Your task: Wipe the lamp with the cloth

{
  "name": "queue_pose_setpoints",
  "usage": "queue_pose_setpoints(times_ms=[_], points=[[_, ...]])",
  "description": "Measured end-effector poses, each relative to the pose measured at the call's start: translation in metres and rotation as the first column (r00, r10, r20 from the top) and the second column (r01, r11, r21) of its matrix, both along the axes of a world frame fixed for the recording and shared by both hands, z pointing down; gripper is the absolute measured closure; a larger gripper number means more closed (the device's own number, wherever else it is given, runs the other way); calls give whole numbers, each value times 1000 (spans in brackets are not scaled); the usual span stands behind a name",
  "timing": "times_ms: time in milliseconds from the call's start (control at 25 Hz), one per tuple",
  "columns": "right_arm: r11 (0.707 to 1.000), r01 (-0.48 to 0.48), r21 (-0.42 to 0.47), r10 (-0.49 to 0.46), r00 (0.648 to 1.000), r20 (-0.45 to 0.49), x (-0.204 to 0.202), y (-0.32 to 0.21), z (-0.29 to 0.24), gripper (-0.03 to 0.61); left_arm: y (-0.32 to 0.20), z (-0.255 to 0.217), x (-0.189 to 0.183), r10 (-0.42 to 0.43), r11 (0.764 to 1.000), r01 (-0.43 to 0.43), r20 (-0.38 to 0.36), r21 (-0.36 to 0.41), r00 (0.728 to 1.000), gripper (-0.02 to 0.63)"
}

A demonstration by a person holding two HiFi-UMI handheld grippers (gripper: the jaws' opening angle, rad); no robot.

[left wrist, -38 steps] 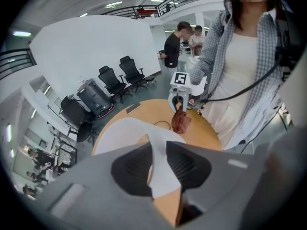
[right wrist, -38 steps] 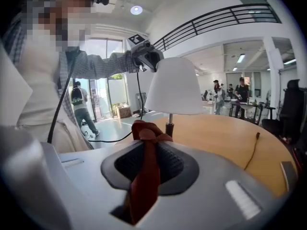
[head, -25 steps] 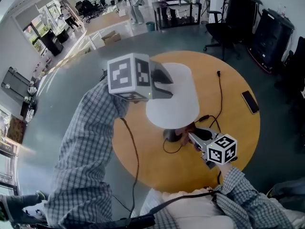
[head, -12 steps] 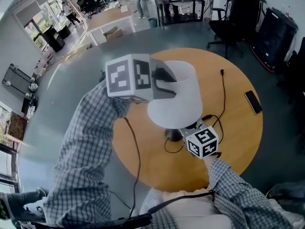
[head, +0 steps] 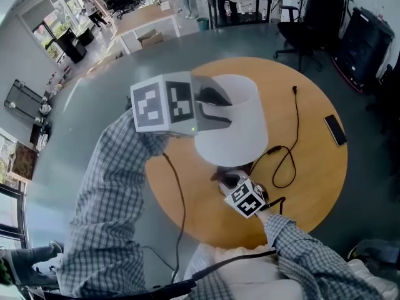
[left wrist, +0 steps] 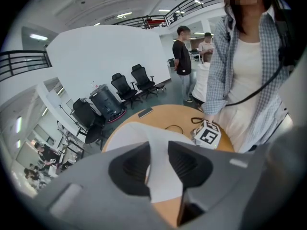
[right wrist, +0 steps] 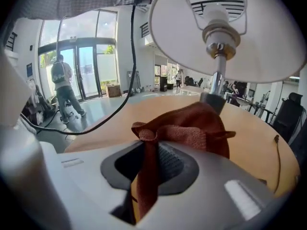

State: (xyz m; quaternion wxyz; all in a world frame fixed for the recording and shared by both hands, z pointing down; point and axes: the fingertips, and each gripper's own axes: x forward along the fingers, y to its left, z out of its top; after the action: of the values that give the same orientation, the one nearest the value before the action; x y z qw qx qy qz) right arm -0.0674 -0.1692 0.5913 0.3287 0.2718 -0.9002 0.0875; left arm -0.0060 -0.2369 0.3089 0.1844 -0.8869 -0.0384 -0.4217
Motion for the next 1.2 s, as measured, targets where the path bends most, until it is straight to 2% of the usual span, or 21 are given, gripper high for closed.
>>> queue_pose_setpoints(times_ms=[120, 280, 400, 480, 600, 840, 920, 1040, 1200], points=[[1000, 12, -5, -12, 1000, -5, 0, 6, 8, 505, 4, 1, -3, 1, 1000, -1, -1, 5, 1000, 494], [990, -137, 21, 134, 984, 117, 30, -28, -12, 505, 3, 2, 0, 0, 1000, 0, -5, 10, 1000, 494], [980, -196, 47, 186, 969, 160, 51, -49, -34, 505, 2, 1, -1, -6, 1000, 6, -9, 18, 1000, 494], [976, -212, 55, 202, 967, 157, 62, -52, -37, 505, 6, 1, 0, -6, 1000, 7, -11, 27, 1000, 492], [973, -229, 21, 225, 965, 132, 73, -48, -21, 505, 14, 3, 3, -2, 999, 3, -11, 45, 1000, 492], [984, -169, -64, 169, 986, -4, 70, -18, 25, 505, 34, 4, 2, 5, 997, -3, -14, 82, 1000, 494], [985, -165, -52, 165, 986, -7, 72, -14, 24, 505, 41, 6, 0, 3, 995, -2, -17, 96, 1000, 494], [978, -204, -30, 206, 976, 69, 80, -13, 2, 505, 53, 8, -1, 9, 992, -6, -26, 122, 1000, 492], [968, -235, 87, 231, 971, 56, 117, -10, -29, 505, 66, 10, 5, 27, 988, -23, -25, 152, 999, 492]])
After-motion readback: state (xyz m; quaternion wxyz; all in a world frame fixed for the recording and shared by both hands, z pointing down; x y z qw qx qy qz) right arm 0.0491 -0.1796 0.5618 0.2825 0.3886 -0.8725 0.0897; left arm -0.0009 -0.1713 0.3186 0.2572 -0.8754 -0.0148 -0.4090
